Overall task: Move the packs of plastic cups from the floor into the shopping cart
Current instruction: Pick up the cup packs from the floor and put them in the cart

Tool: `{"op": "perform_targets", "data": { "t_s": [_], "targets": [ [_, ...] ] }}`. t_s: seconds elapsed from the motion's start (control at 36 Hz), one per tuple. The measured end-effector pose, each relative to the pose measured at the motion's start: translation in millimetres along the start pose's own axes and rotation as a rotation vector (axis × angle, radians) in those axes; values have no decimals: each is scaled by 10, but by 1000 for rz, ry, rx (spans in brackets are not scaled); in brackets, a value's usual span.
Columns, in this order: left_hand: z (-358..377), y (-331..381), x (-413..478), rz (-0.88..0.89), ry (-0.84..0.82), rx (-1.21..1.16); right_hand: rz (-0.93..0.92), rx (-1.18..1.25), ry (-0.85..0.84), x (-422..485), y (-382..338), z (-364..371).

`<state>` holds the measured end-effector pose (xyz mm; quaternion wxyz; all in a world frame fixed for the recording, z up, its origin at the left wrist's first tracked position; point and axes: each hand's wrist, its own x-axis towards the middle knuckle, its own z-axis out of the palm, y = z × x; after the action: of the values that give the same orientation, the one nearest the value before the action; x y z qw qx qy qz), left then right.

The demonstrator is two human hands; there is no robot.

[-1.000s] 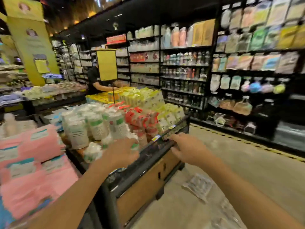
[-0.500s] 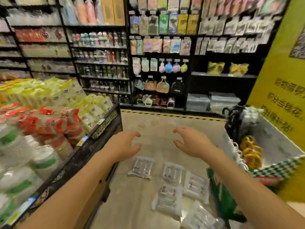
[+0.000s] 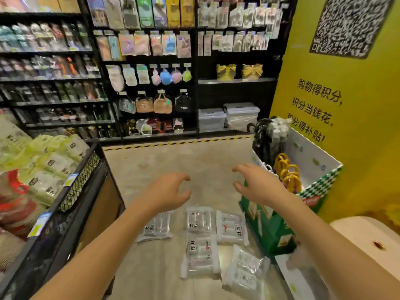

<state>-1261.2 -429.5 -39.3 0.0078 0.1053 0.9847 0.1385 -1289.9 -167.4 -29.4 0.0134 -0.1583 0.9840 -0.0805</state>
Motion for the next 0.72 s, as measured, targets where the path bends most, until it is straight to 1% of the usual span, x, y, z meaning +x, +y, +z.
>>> {"op": "perform_targets", "data": {
  "t_s": [0.25, 0.42, 0.64, 0.72],
  "targets": [
    [224, 70, 1176, 31, -19, 14, 5, 26, 25, 846, 633, 155],
    [426, 31, 1845, 15, -64, 14, 6, 45, -25, 1468, 983, 341],
    [736, -228, 2564, -7, -137, -21, 22, 50, -95, 2176, 1188, 711],
    [873, -380, 2837, 21, -170, -3, 48, 69, -117, 2409, 1204, 864]
  ]
}}
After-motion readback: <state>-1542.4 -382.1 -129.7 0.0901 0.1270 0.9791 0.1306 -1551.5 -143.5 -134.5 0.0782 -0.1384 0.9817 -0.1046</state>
